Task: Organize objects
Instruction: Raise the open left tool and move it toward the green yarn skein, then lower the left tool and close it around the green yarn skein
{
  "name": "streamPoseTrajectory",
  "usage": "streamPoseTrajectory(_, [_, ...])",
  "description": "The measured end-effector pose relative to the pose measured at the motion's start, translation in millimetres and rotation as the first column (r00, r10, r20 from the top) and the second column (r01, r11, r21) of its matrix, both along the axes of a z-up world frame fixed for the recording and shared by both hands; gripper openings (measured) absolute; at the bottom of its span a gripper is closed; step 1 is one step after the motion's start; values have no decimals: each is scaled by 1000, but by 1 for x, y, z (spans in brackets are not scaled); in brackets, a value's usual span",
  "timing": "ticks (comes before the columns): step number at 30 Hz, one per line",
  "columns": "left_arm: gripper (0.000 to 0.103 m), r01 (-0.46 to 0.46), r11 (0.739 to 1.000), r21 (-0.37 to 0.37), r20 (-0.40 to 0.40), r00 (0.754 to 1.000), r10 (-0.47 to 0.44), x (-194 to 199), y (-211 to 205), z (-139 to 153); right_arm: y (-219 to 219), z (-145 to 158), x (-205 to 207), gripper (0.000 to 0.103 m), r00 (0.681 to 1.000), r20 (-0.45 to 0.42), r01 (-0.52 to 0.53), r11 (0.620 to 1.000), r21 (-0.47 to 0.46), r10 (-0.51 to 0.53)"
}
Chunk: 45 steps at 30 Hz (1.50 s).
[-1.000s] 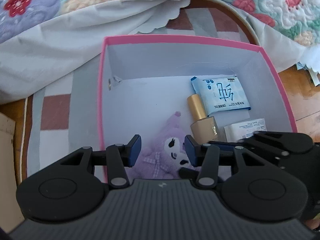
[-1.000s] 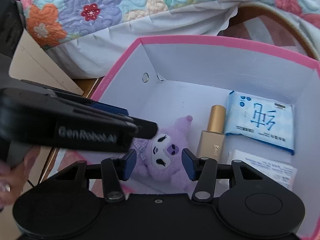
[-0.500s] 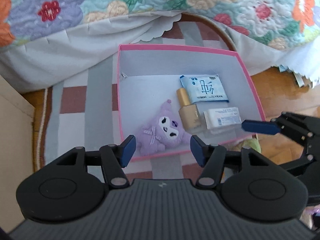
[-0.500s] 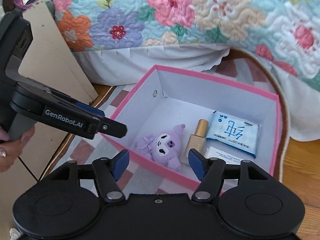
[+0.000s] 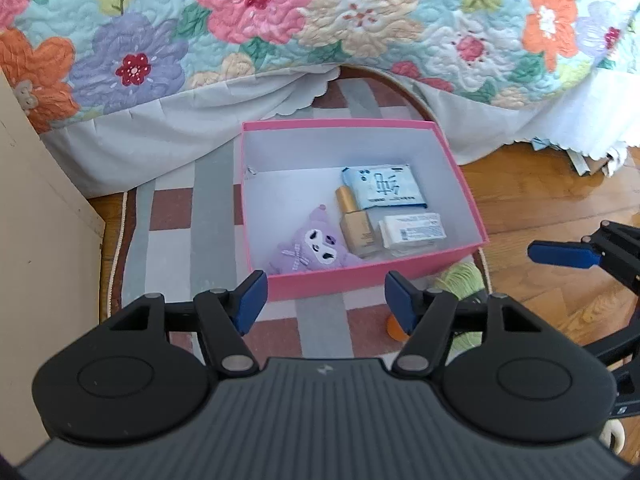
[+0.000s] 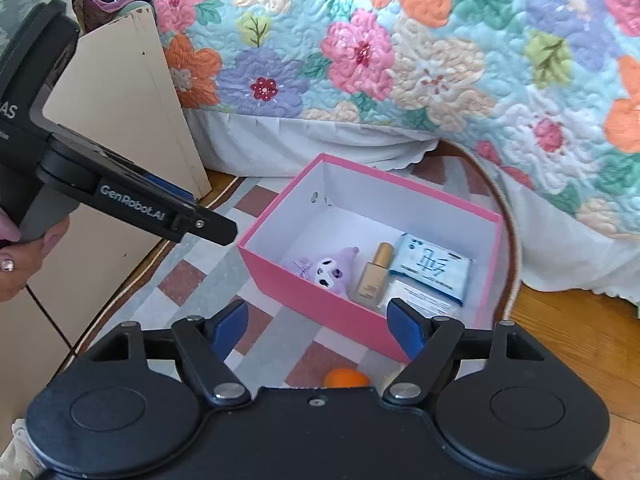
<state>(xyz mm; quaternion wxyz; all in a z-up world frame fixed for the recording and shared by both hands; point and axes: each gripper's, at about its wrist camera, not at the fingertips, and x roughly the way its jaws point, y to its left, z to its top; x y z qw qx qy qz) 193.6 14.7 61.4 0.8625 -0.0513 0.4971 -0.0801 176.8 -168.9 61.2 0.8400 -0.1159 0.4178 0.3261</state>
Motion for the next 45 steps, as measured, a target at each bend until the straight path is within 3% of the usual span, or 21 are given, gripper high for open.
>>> streamPoseTrajectory(8, [69,35,999,9,29,999,-36,-21,-18,22,-15,11,-25,83,999,8,36,998,-52,-36])
streamPoseTrajectory(21, [81,173,982,73,-16,985,-172,-51,-73,25,-45,5,-53,92,998,-34,59,995,-79,-62])
streamPoseTrajectory(29, [89,231,970,77,-65,972,-226,-61,-98,-2,-62,-23,-62,92,996,-49,76,993,-93,-81])
streamPoseTrajectory(40, [89,178,984,7,-106,979,-176,-42,-115,-73,-109,-75,-51,92,993,85,72,994,77,-78])
streamPoseTrajectory(43, [89,155,988,-22,-109,982,-156,-33,-119,-86,-118,-88,-41,92,991,80,98,985,145,-111])
streamPoseTrajectory(45, [88,125,989,-80,-109,985,-134,-28,-115,-90,-122,-98,-34,92,991,57,111,981,160,-121])
